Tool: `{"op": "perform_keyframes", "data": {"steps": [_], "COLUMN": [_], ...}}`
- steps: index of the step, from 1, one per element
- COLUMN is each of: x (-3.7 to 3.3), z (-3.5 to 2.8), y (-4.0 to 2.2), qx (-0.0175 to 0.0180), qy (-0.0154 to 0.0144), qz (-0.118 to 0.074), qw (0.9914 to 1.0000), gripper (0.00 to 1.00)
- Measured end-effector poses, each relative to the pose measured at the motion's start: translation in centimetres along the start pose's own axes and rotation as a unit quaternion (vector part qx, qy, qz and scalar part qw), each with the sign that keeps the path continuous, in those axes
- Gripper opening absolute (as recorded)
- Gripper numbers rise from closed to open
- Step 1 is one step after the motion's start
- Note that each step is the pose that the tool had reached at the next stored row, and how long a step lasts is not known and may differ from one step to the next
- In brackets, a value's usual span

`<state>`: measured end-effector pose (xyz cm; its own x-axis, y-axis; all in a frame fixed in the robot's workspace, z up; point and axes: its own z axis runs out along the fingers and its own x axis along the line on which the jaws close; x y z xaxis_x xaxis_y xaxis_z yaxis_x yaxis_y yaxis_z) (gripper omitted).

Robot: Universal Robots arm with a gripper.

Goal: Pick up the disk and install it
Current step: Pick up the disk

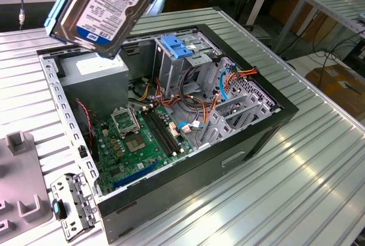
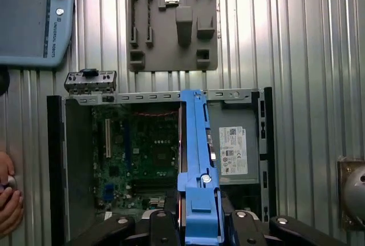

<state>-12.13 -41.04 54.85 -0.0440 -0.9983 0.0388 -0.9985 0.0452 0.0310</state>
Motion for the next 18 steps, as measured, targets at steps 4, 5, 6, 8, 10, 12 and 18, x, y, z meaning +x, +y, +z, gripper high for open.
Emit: {"op": "perform_keyframes", "data": {"steps": [4, 5, 6, 8, 10, 12, 18], "x": [0.92, 1.09, 1.28, 1.39, 1.49, 1.76, 2.24], "z": [0.03, 0.06, 0.10, 0.10, 0.11, 0.14, 0.17], "y": [-2.04, -2.33, -2.69, -3.20, -3.67, -4.10, -4.94], "qx": [-0.0003, -0.0004, -0.0006, -0.0019, -0.0033, -0.0037, -0.0041], "qy": [0.0000, -0.0002, -0.0021, -0.0129, -0.0269, -0.0307, -0.0324], "qz": [0.000, 0.000, 0.000, -0.001, -0.001, -0.001, -0.001], "qw": [1.00000, 1.00000, 1.00000, 0.99992, 0.99963, 0.99952, 0.99947], "gripper": [0.37, 0.37, 0.37, 0.37, 0.37, 0.37, 0.37]}}
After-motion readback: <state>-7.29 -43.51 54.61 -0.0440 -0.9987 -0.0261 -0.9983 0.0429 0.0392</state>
